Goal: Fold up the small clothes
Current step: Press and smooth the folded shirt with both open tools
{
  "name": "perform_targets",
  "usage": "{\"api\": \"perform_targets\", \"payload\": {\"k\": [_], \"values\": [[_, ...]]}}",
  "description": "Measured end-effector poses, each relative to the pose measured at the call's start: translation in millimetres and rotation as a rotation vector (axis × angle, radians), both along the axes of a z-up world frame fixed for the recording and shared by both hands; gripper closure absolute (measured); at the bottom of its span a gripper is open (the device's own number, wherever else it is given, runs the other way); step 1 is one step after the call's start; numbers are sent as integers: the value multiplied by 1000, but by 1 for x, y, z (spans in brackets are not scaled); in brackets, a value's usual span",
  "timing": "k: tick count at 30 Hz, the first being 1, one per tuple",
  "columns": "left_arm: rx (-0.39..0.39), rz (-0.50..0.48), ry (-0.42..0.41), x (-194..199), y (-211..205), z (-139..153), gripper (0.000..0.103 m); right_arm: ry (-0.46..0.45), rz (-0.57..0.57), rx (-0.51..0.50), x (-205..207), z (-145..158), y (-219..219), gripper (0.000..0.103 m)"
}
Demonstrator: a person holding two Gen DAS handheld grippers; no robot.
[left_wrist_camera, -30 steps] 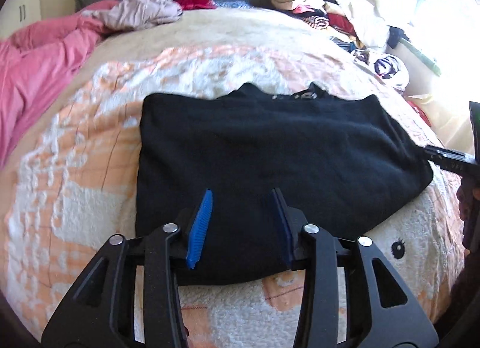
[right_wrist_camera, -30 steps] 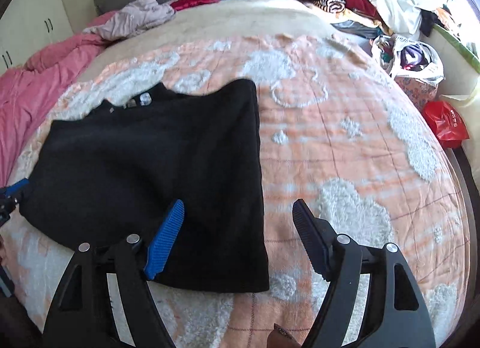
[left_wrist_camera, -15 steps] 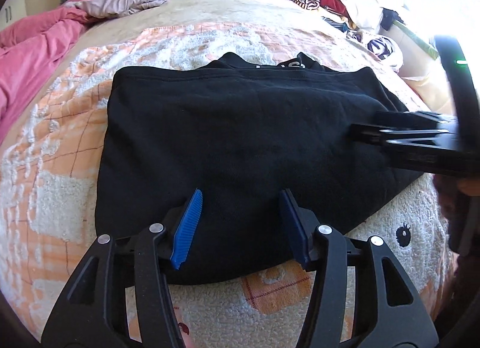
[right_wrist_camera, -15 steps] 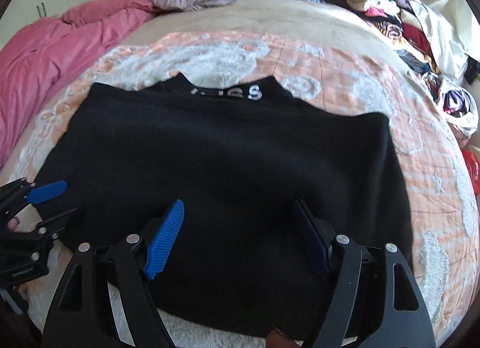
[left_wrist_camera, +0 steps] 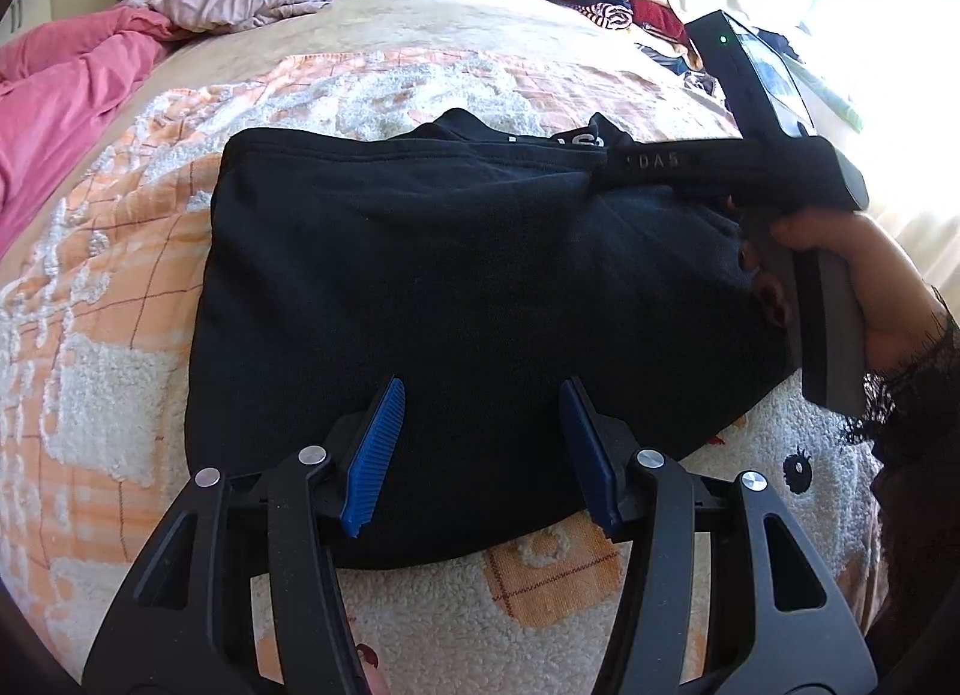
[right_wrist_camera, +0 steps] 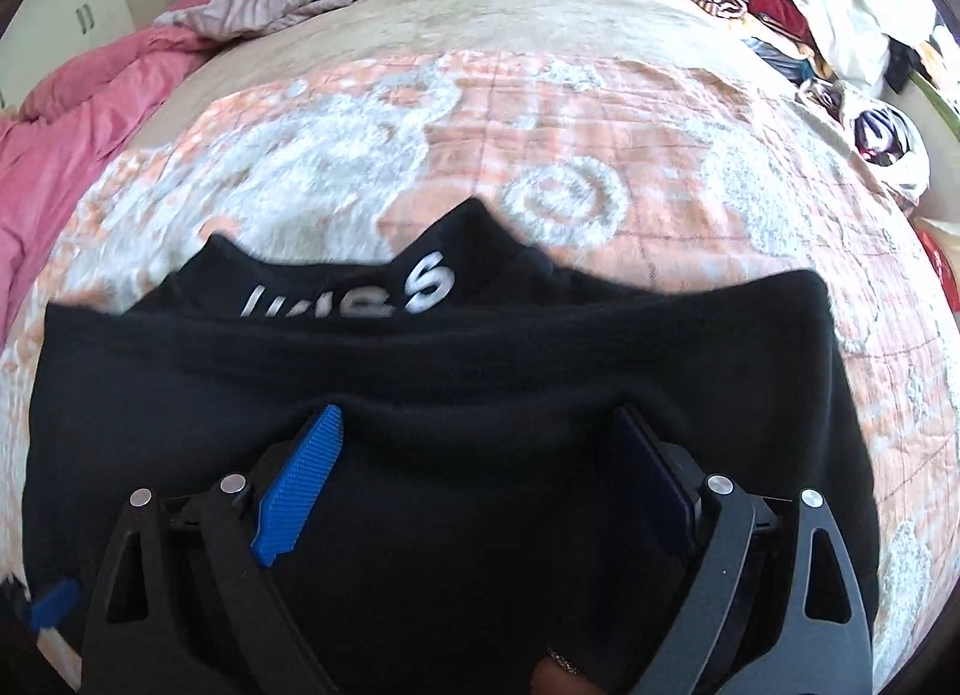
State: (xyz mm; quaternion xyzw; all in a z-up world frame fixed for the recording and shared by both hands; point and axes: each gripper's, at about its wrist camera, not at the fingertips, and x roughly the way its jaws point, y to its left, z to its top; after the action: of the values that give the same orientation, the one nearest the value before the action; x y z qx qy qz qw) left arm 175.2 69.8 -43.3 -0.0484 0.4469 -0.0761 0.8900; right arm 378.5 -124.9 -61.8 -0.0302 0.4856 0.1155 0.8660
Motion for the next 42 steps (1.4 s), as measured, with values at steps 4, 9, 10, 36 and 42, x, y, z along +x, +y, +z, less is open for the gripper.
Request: {"api": "perform_targets", "payload": {"k": [4, 9, 10, 36, 42], "values": [[-30, 18, -15, 2, 9, 15, 57, -53, -45, -39, -4, 14, -28, 29], [-75, 12, -46, 21, 12, 38, 57, -66, 1, 114, -44, 31, -77, 29], [-61, 11, -43, 28, 9, 37, 57, -66, 11, 118, -52, 32, -82, 29], [27, 130, 42, 7, 25, 12, 42, -125, -25, 150, -172, 18, -136, 30], [28, 126, 40, -11, 24, 22, 34, -187, -4, 264, -198, 36, -136, 19]]}}
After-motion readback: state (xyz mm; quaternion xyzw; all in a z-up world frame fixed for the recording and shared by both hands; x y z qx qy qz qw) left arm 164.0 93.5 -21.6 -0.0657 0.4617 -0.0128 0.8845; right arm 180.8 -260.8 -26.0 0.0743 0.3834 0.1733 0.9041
